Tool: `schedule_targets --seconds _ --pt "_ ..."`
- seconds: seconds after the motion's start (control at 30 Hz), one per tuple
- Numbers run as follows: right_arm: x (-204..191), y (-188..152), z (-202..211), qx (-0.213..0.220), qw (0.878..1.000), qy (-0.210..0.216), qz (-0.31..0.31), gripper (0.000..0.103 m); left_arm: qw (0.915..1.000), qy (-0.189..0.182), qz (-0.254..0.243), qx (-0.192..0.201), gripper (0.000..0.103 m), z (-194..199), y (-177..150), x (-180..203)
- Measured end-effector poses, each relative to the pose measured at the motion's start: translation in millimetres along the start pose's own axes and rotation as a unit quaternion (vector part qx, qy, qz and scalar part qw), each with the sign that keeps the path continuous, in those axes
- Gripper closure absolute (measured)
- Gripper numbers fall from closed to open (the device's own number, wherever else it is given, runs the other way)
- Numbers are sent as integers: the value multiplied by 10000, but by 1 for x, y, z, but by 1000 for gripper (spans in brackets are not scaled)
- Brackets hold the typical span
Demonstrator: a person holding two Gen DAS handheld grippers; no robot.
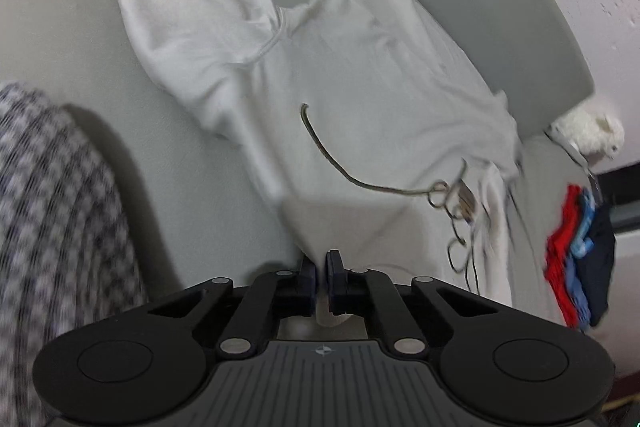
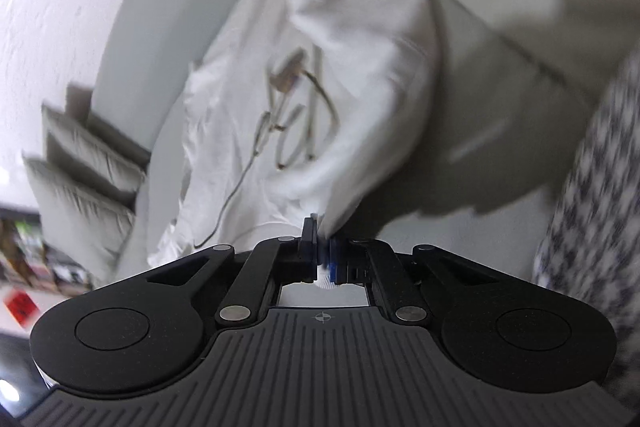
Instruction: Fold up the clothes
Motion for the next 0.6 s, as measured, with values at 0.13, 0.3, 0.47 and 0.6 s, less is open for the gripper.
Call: schedule_targets --seconds 0.13,0.3,0.47,0.6 --pt "-8 6 20 -90 9973 -402 611 99 9992 239 -192 -241 95 -16 -14 -5" --pt "12 2 9 -611 9925 -743 750 73 9984 384 -395 -118 52 -7 -19 -7" --pt "3 2 28 -344 9898 -887 1065 54 9858 811 -1445 273 53 20 -30 25" --pt "-8 16 50 105 9858 -968 1371 50 9768 554 -2005 515 52 23 -37 59"
Point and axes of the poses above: each gripper's, at about its wrist camera, not at the fingertips, and z roughly against the way its jaws point, x to its right, y to its top, the point moved 4 cm from there along -z, roughly the way its jaws point, and after that the axes turned 2 degrees about -y, right-handed, at the moved point
